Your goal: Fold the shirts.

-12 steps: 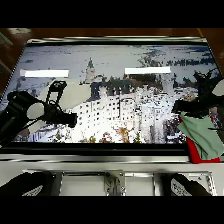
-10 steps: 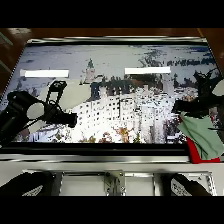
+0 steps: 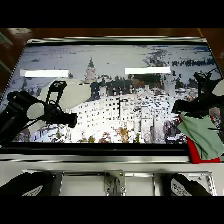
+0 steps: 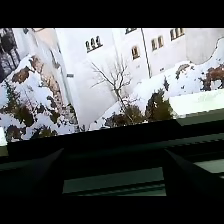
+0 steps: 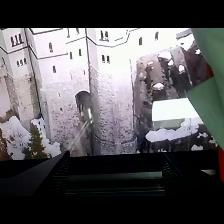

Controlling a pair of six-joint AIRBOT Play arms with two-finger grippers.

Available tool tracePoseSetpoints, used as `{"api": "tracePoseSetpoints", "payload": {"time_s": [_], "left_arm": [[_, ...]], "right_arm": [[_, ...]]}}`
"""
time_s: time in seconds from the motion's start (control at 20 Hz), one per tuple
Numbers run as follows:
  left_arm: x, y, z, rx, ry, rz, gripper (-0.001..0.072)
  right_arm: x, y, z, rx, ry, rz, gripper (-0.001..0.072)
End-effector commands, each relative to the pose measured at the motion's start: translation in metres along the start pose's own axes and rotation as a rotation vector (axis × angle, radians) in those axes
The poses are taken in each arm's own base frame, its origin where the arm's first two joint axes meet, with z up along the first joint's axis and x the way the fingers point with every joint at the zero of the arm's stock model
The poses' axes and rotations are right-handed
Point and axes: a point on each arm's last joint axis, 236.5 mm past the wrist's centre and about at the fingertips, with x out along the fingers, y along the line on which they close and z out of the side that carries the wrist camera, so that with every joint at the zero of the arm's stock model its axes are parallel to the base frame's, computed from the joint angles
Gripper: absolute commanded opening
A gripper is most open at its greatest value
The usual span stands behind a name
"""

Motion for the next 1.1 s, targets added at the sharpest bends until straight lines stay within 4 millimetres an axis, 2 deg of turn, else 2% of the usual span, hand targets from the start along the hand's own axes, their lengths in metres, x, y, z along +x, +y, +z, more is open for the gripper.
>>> {"api": "tracePoseSetpoints", "payload": {"time_s": [0.0,0.15,0.25,0.55,0.75,0.8,0.85,0.95,1.0,1.05], "left_arm": [[0.0,0.0,0.0,0.0,0.0,0.0,0.0719],[0.0,0.0,0.0,0.0,0.0,0.0,0.0719],[0.0,0.0,0.0,0.0,0.0,0.0,0.0719],[0.005,-0.006,0.004,-0.004,-0.003,-0.019,0.0719],[0.016,-0.009,0.009,-0.001,0.002,-0.022,0.0719],[0.02,0.004,0.016,0.045,-0.016,0.036,0.0719],[0.02,0.044,0.034,0.069,-0.068,0.195,0.0719],[0.009,0.14,0.063,-0.058,-0.128,0.47,0.072],[0.011,0.179,0.067,-0.169,-0.111,0.486,0.072],[0.021,0.208,0.064,-0.316,-0.077,0.441,0.072]], "right_arm": [[0.0,0.0,0.0,0.0,0.0,0.001,0.0699],[0.0,0.008,0.003,0.006,-0.011,0.034,0.0699],[-0.001,0.014,0.012,0.012,-0.049,0.06,0.0699],[-0.001,0.015,0.013,0.013,-0.052,0.065,0.0699],[-0.002,0.014,0.031,0.014,-0.131,0.061,0.0699],[-0.003,0.014,0.035,0.013,-0.146,0.06,0.0698],[-0.003,0.014,0.037,0.012,-0.155,0.06,0.0698],[-0.004,0.014,0.04,0.002,-0.168,0.058,0.0698],[-0.003,0.014,0.04,0.002,-0.167,0.058,0.0698],[-0.003,0.014,0.04,0.002,-0.166,0.058,0.0698]]}}
